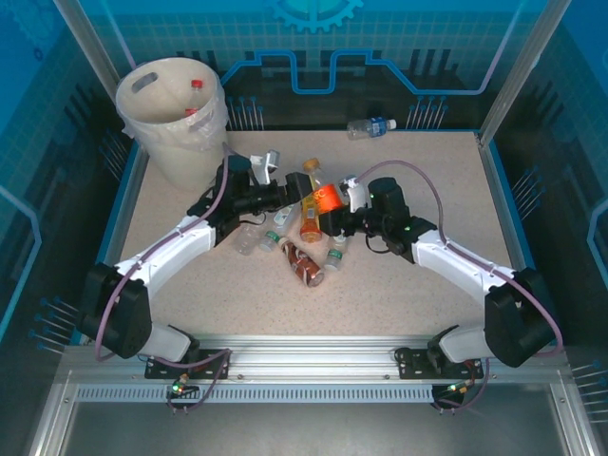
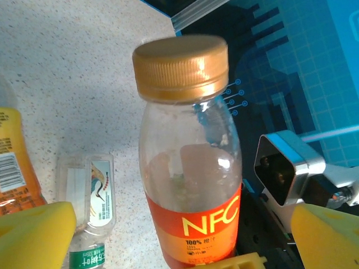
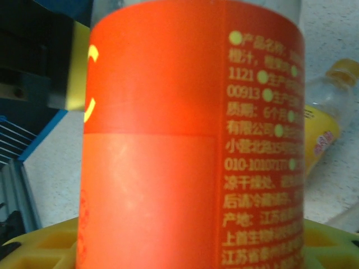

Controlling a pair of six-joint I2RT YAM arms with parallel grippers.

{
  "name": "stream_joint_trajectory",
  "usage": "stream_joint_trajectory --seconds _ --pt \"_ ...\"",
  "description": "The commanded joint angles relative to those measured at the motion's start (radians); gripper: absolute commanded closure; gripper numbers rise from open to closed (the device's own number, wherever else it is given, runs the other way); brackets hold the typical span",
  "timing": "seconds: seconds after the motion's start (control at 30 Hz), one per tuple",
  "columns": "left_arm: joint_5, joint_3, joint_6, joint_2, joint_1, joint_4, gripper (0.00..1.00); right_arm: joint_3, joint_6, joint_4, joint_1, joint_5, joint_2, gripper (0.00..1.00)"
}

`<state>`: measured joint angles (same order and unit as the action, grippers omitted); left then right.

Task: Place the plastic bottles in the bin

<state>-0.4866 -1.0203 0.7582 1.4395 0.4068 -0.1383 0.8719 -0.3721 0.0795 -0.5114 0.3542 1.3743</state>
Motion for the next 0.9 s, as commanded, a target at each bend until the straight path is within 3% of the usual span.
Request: stream_joint_trajectory --seconds 0.0,0.17,0.63,0.87 --pt "0.003 0.023 0.044 0.015 0.016 -0.131 0.01 -0.024 -0.058 0.121 -0.017 0.091 -0.02 0.51" --pt "0.0 0.029 0.076 0.039 0.023 -0.216 0.06 -0.027 -0.095 0.183 -0.031 0.138 -0.006 0.5" --pt "-0.056 0.025 0.095 0.085 0.044 -0.317 0.42 -0.019 -0.217 0.357 -0.076 0.171 0.076 0.46" --pt "-0.046 0.02 0.076 0.084 0.044 -0.297 0.52 0.002 -0.203 0.324 -0.078 0.163 0.089 0.36"
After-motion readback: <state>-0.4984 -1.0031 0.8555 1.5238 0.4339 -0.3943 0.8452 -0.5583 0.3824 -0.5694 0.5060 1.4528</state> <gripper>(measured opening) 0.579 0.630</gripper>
